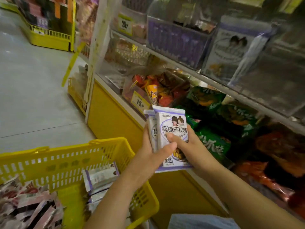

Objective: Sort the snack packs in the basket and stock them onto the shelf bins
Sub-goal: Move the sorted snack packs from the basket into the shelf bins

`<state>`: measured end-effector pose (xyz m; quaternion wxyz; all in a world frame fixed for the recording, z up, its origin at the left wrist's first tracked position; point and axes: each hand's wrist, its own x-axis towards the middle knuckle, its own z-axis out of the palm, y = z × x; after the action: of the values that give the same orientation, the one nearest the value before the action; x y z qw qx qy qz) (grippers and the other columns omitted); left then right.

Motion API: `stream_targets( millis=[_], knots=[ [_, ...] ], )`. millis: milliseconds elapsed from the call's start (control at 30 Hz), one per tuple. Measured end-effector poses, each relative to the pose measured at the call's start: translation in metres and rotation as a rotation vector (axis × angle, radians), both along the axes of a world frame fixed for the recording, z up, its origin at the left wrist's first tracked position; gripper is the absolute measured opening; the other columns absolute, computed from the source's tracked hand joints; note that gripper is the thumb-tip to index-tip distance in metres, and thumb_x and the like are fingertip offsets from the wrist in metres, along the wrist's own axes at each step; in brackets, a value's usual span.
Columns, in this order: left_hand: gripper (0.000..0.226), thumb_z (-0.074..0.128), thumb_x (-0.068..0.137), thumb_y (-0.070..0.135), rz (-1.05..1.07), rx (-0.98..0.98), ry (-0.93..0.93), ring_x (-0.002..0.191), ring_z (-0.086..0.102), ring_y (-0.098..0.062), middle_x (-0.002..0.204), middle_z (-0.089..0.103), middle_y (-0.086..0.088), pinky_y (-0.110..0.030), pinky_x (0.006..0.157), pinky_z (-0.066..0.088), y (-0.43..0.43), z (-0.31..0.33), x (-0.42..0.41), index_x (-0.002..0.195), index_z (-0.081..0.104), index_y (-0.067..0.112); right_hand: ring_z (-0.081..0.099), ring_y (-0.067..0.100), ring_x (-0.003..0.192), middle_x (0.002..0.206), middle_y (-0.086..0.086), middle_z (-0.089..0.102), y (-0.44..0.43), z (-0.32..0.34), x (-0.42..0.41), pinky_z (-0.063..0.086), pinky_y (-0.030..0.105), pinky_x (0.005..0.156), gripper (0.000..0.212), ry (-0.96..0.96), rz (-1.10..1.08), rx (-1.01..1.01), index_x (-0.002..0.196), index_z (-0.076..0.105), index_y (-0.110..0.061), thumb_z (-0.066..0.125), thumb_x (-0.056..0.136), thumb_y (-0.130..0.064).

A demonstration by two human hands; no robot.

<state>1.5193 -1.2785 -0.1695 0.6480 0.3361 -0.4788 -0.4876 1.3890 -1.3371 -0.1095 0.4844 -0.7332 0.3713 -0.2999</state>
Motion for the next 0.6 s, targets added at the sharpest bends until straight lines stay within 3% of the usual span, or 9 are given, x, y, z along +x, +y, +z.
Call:
stream_targets(
  millis=[100,167,233,333,400,467,600],
  knots=[
    [0.091,0.069,0.078,0.037,-0.105,-0.048,-0.079,0.115,0.056,0.004,0.128,0.055,0.028,-0.02,0.088,0.05,0.001,0.032,-0.009,0.145,0.01,0.055,0.066,0.022,0.108,0.122,-0.001,0.066,0.014,0.026,-0.018,0.054,0.04,0.086,0.047,-0.093,-0.001,0.047,0.126,0.049,-0.042,0.066,0.082,-0.046],
    [0.085,0.065,0.081,0.023,-0.169,-0.096,-0.132,0.112,0.06,0.0,0.126,0.058,0.025,-0.019,0.084,0.052,0.002,0.055,-0.015,0.145,0.016,0.053,0.066,0.023,0.106,0.122,0.002,0.066,0.022,0.051,-0.036,0.056,0.033,0.079,0.056,-0.143,-0.025,0.098,0.132,0.044,-0.036,0.067,0.081,-0.042],
    [0.08,0.062,0.078,0.02,-0.204,-0.137,-0.21,0.11,0.059,0.002,0.124,0.058,0.027,-0.013,0.081,0.05,0.005,0.081,-0.017,0.141,0.026,0.054,0.066,0.022,0.108,0.122,0.001,0.065,0.027,0.084,-0.058,0.055,0.035,0.083,0.071,-0.073,-0.025,0.041,0.136,0.039,-0.035,0.075,0.075,-0.041],
    [0.064,0.057,0.078,0.02,-0.289,-0.174,-0.301,0.106,0.056,0.015,0.118,0.058,0.037,-0.001,0.074,0.043,0.01,0.118,-0.016,0.123,0.039,0.063,0.064,0.018,0.11,0.131,-0.003,0.059,0.034,0.137,-0.088,0.049,0.048,0.096,0.102,0.062,-0.113,-0.052,0.142,0.027,-0.045,0.084,0.058,-0.045],
    [0.061,0.055,0.079,0.02,-0.366,-0.189,-0.366,0.102,0.054,0.02,0.112,0.058,0.042,0.001,0.07,0.041,0.015,0.143,-0.016,0.117,0.038,0.064,0.064,0.011,0.109,0.137,-0.005,0.052,0.041,0.172,-0.101,0.049,0.044,0.098,0.114,0.226,-0.207,-0.212,0.145,0.026,-0.042,0.087,0.049,-0.053],
    [0.063,0.055,0.077,0.018,-0.432,-0.212,-0.434,0.104,0.055,0.018,0.112,0.058,0.042,-0.001,0.073,0.042,0.017,0.165,-0.017,0.122,0.036,0.058,0.065,0.009,0.106,0.134,-0.005,0.056,0.045,0.204,-0.112,0.048,0.04,0.1,0.107,0.412,-0.171,-0.303,0.141,0.036,-0.037,0.085,0.048,-0.056],
    [0.078,0.061,0.074,0.018,-0.549,-0.225,-0.572,0.117,0.056,0.002,0.128,0.058,0.025,-0.011,0.084,0.046,0.021,0.211,-0.025,0.14,0.032,0.048,0.06,0.019,0.117,0.126,-0.004,0.064,0.054,0.247,-0.124,0.041,0.048,0.105,0.086,0.635,0.122,-0.137,0.134,0.044,-0.033,0.079,0.06,-0.057]
  ],
)
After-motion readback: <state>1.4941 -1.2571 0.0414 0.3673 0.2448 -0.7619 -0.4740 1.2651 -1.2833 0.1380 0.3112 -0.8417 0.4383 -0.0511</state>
